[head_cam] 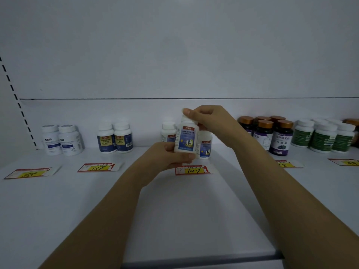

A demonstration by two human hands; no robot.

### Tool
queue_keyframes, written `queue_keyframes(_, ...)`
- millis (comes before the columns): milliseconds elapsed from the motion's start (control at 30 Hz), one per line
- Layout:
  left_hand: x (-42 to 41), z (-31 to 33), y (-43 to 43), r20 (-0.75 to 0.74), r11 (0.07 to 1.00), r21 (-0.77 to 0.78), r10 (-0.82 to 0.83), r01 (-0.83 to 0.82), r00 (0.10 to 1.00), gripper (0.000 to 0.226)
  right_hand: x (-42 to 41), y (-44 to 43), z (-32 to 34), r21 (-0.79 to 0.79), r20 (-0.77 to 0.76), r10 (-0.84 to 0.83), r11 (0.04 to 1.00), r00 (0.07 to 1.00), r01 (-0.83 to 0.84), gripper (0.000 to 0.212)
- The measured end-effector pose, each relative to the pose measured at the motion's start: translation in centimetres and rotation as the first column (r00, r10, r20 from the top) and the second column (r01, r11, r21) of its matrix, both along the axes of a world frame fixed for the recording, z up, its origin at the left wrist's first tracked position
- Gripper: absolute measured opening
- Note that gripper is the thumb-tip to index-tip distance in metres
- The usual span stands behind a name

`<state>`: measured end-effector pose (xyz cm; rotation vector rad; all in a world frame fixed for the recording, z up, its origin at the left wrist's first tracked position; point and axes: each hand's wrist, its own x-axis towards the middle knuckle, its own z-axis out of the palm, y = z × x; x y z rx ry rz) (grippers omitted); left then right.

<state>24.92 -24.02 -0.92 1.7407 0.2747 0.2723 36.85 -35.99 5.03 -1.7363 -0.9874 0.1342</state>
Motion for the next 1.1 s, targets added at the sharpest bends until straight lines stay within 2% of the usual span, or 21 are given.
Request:
queue_keyframes(33, 0.0, 0.0, 0.0, 0.006, 1.0, -0.014, 0.001, -0.001, 1.0, 0.042, 0.0, -0.1, 0.1, 0.008, -0.045, 0.018, 1.0, 0.999, -0.018, 0.05)
queue_keyframes(167, 0.0, 0.1, 0.4, 0.032, 0.999, -0.03, 0.017, -0.017, 0.999, 0.042, 0.4, -0.5, 0.1, 0.119, -0.245, 0.183, 0.98, 0.952, -0.158, 0.022)
queue_keyframes(233, 0.0, 0.1, 0.4, 0.04, 0.999, -0.032, 0.02, -0.019, 0.999, 0.043, 0.6, -0.7, -0.1, 0.17, -0.277, 0.246, 0.964, 0.929, -0.204, 0.022)
queue_keyframes(633, 0.2, 0.0, 0.5, 0.038, 0.999, 0.004, 0.052, -0.052, 0.998, 0.048, 0.8, -0.7, -0.4, 0.197, -0.305, 0.276, 0.955, 0.912, -0.223, 0.018)
queue_keyframes(767, 0.1, 0.3, -0.2, 0.122, 0.982, 0.142, 0.108, -0.125, 0.987, 0.039, 0.0, -0.1, -0.3, 0.056, -0.113, 0.081, 0.996, 0.99, -0.076, 0.032)
queue_keyframes(833, 0.1, 0.4, -0.3, 0.148, 0.977, 0.174, 0.098, -0.124, 0.984, 0.033, -0.2, 0.2, -0.2, 0.062, -0.048, 0.0, 0.998, 0.999, 0.003, 0.034)
queue_keyframes(1000, 0.0, 0.7, -0.2, 0.11, 0.999, 0.028, 0.015, -0.018, 0.994, 0.044, 0.4, -0.5, 0.2, 0.191, -0.186, 0.117, 0.978, 0.975, -0.081, 0.032)
queue_keyframes(1100, 0.0, 0.7, -0.4, 0.129, 0.998, 0.054, 0.021, -0.028, 0.991, 0.044, 0.6, -0.5, 0.0, 0.201, -0.22, 0.154, 0.973, 0.963, -0.11, 0.036)
